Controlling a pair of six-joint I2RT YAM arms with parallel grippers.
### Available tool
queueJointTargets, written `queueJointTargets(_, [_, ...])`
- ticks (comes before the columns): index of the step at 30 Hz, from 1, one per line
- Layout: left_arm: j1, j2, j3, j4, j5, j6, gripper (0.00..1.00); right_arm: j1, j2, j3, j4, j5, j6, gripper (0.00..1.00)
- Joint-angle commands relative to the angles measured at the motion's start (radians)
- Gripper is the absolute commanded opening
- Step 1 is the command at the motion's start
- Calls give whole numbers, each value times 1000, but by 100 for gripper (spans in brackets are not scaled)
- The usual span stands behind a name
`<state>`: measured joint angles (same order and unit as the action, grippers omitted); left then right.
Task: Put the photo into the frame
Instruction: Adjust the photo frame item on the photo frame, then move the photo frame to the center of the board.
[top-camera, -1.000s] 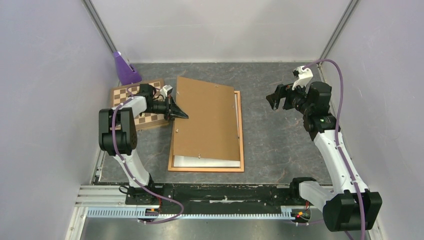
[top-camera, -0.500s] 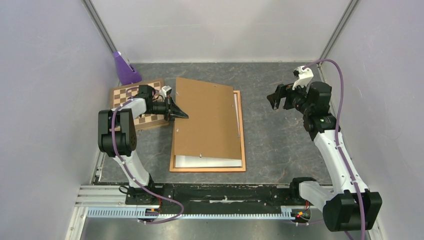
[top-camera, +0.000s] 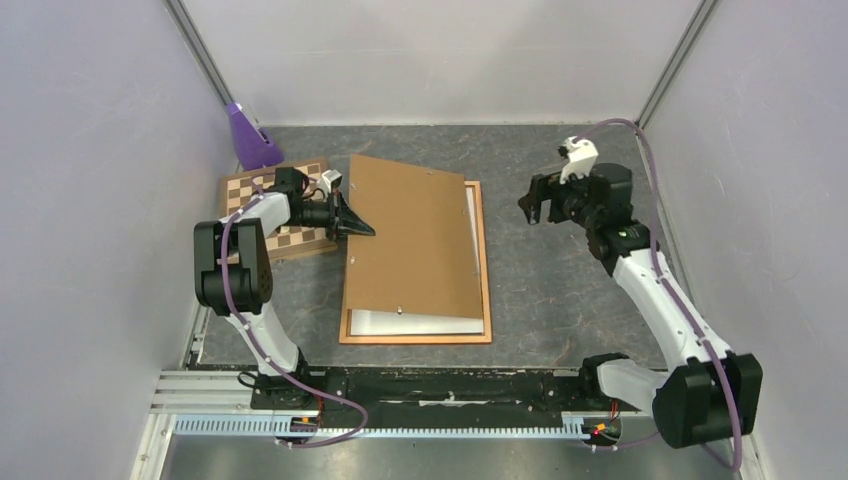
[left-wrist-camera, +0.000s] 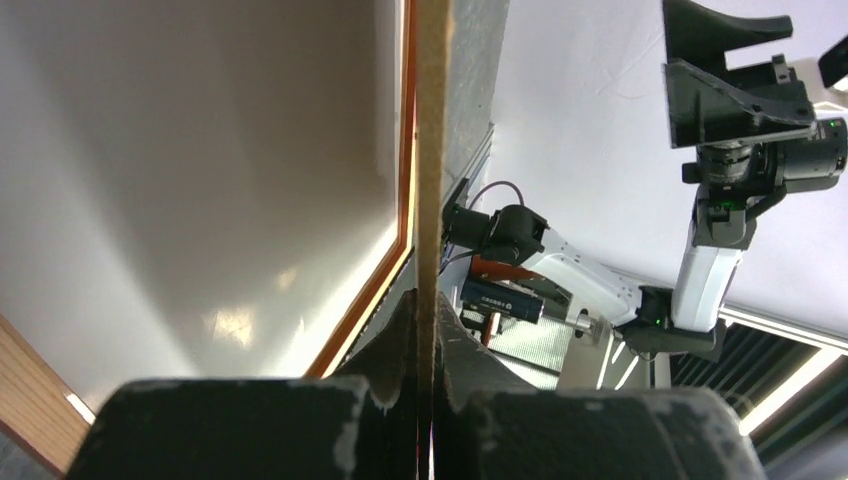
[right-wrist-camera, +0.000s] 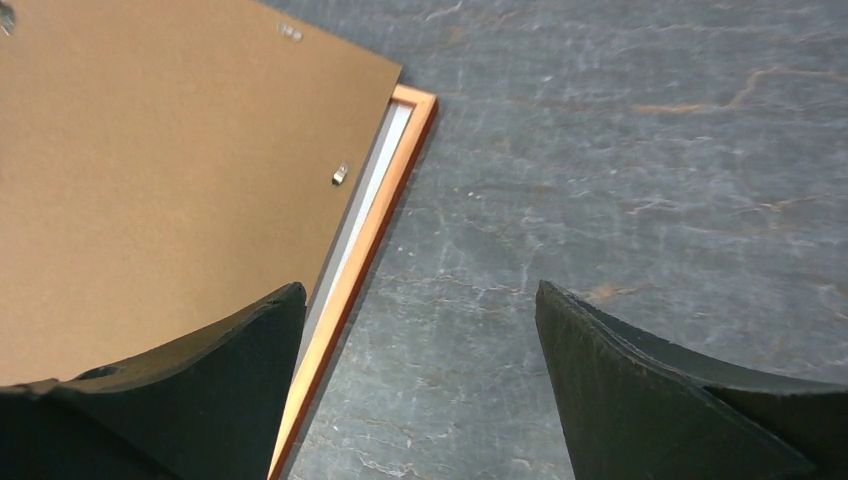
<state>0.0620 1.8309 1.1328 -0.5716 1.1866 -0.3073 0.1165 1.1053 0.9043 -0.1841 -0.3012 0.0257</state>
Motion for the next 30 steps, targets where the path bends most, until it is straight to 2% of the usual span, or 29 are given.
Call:
queueJointTargets(1, [24,-77,63,-112,43,78,2,110,88,10,35,136,-47,87])
queueJointTargets(7, [30,-71,79,-159,38,132,2,232,256,50,62,253,-43,81])
queueJointTargets(15, [31,-81,96,-204,68,193,2,314,483,131,98,277,0,74])
queueJointTargets(30, [36,-93,102,-223,128,229,2,344,677,209,121,295,17,61])
